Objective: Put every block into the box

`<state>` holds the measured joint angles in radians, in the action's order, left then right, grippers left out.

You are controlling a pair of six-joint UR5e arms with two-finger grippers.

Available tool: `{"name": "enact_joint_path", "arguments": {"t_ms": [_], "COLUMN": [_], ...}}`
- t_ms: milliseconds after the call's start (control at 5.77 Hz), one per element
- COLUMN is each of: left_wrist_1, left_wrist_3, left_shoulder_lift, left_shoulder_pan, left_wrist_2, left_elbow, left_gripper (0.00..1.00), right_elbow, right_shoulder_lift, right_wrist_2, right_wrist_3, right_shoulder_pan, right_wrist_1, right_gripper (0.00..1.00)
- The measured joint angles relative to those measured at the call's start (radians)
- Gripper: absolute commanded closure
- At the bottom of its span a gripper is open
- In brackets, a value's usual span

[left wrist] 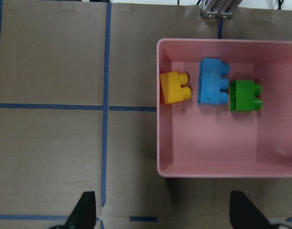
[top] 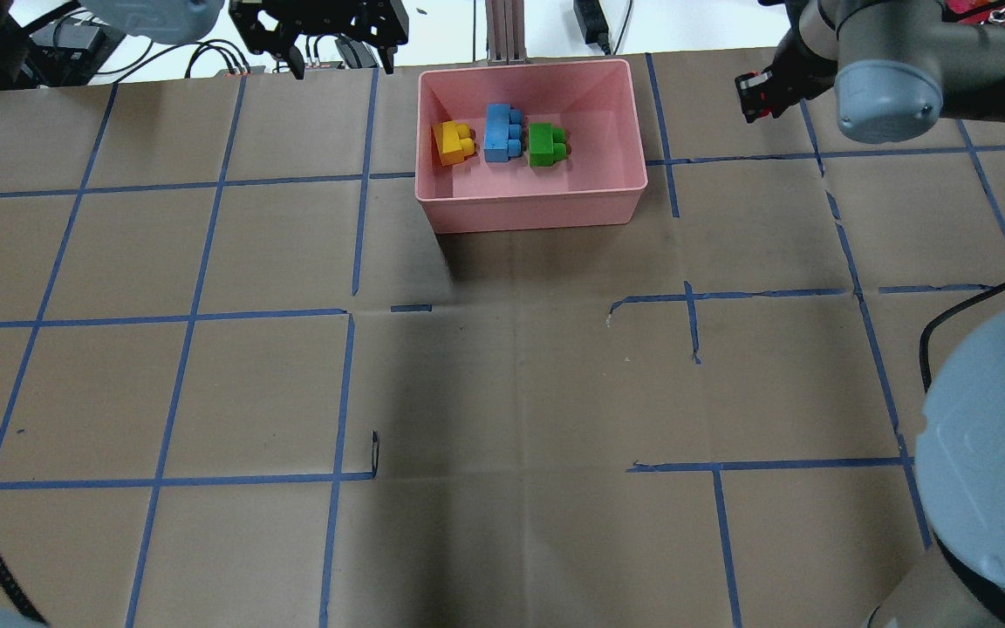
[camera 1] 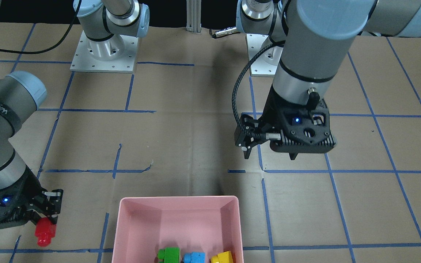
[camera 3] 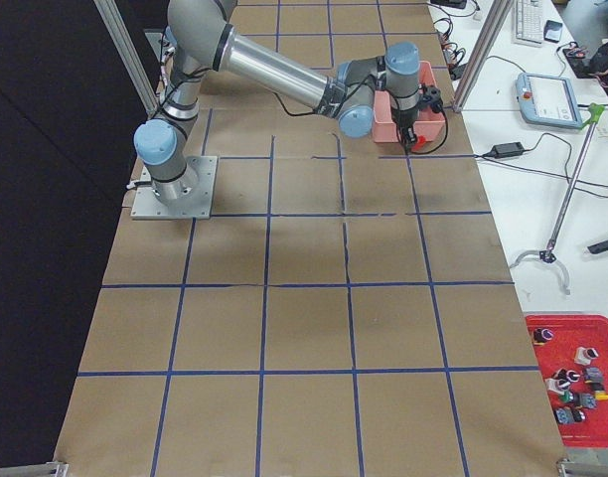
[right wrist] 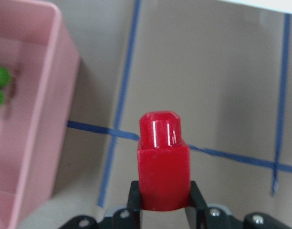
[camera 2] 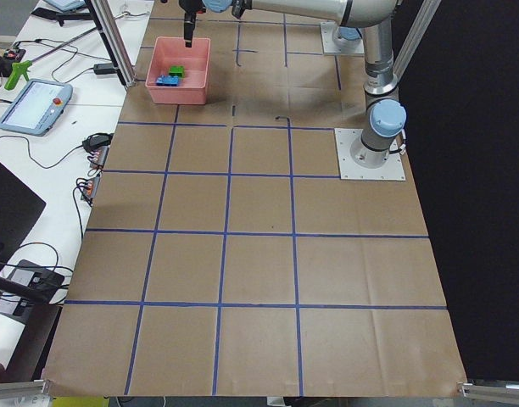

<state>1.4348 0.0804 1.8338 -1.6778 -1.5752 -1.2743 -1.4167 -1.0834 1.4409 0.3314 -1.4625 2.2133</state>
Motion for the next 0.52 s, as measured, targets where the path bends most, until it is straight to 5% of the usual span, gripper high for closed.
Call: {"name": "enact_joint_path", "arguments": {"t_ms": [520], "left_wrist_1": [-0.018], "left_wrist_3": [-0.157], "left_shoulder_lift": [-0.251], "left_shoulder_pan": [0.115], "left_wrist_2": [0.01], "left_elbow": [-0.32], "left_gripper": [0.0], "right_elbow": [0.211], "right_shoulder_lift": [0.167], "right_wrist_2": [-0.142], "right_wrist_3": [-0.003], "right_shoulder_pan": [-0.225], "right_wrist_1": [0.019], "right_gripper": [0.87]}}
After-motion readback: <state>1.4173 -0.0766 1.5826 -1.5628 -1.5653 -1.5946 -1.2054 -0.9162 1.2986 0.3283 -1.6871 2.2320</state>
